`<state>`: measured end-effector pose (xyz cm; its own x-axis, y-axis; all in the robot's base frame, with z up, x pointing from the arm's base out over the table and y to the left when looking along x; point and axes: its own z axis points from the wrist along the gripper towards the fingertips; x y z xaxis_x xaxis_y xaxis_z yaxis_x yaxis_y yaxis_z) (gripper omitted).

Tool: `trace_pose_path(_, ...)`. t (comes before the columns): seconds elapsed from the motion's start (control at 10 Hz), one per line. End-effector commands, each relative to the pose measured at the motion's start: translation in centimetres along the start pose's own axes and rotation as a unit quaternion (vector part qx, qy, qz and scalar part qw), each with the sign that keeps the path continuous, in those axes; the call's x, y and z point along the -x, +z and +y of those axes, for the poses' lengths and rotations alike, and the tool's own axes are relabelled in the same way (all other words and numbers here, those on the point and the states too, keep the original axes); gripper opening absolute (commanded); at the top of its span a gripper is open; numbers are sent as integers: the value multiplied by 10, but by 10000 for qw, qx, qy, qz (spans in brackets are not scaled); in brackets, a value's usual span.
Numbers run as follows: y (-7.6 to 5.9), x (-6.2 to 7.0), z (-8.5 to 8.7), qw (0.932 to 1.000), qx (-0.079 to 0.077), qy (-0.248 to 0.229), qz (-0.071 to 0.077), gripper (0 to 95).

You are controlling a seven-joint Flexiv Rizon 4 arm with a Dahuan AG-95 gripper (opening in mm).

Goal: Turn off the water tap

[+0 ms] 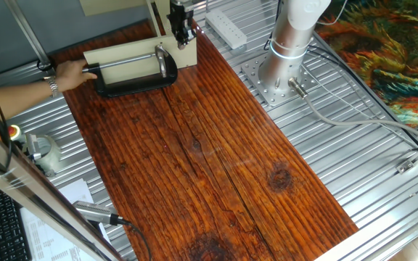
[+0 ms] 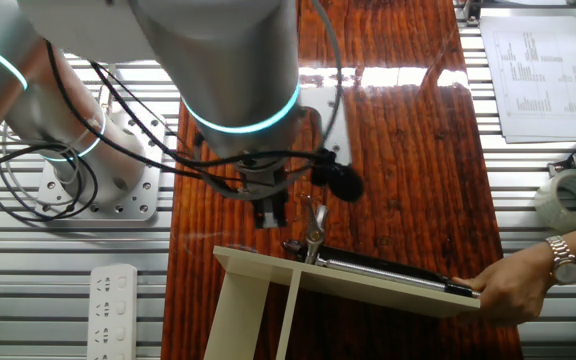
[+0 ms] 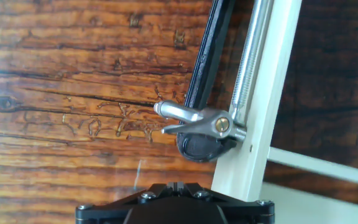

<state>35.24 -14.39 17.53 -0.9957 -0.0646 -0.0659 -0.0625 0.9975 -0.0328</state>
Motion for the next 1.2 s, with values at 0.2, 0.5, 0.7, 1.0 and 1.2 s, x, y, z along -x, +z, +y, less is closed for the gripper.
trace_pose_path(0.2, 2, 14, 3, 9998, -59, 114, -146, 0)
trace_pose_path(0.5, 3, 15, 3, 9996, -97, 85, -252, 0)
trace_pose_path(0.7, 3, 15, 3, 9999, -50, -8, -124, 0)
trace_pose_path(1.0, 3, 15, 3, 9999, 19, -101, -48, 0)
trace_pose_path(1.2, 3, 18, 3, 9998, 34, -122, -119, 0)
